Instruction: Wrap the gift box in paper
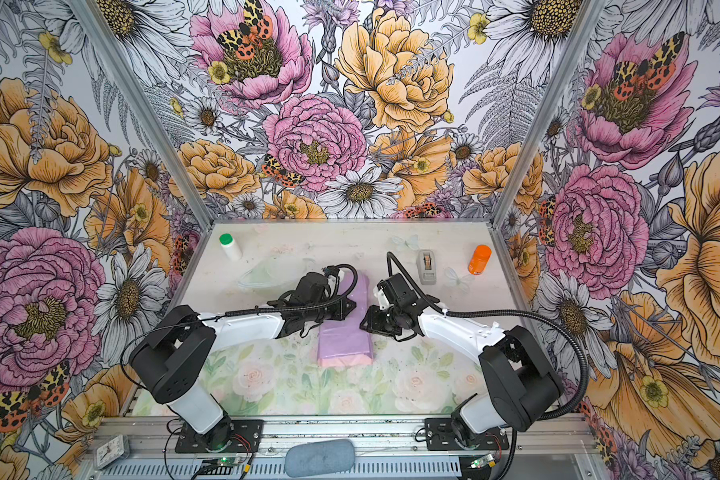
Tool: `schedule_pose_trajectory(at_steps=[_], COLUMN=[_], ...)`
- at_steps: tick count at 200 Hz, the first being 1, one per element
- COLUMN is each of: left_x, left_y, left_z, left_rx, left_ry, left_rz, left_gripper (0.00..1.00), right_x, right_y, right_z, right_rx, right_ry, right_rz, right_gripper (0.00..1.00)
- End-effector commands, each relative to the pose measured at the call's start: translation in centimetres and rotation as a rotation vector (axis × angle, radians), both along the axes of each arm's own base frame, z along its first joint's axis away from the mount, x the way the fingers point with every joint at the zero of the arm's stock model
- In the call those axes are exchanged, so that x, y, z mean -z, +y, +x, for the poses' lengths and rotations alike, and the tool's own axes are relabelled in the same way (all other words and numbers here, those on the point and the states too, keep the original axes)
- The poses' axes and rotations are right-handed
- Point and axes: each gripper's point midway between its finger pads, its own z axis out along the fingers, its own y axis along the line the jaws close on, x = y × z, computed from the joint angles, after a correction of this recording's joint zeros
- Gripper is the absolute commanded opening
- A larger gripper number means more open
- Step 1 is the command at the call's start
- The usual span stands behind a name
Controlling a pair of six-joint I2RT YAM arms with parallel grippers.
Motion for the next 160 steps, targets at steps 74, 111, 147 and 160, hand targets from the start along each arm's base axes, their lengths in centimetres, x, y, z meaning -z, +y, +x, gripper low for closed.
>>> schedule_pose_trajectory(at_steps=[74,111,147,160], left_x=[-2.1,-3.6,-6.2,-6.5], left_y=[0.3,0.7,3.5,5.2], left_z=[0.2,0.6,0.4,0.3], left_rx=[0.0,-0.007,-0.094,-0.149], left_ry=[-0.033,-0.048,-0.081,-0.072], left_rz=[-0.024,-0.035,-0.012,0.01], left_gripper=[0.14,0.26,0.47,0.54], right_x=[-0.9,0.5,0.5,0.5], right_y=[0.6,0.7,0.1,0.0], right_z=[4.8,5.3,4.8,4.7], right_rx=[-0.016,-0.022,-0.006,-0.001], right_ry=[-0.091,-0.072,-0.073,-0.075], right_rz=[-0.033,-0.063,-0.072,-0.075], right_gripper=[0.55,0.4,0.38,0.38])
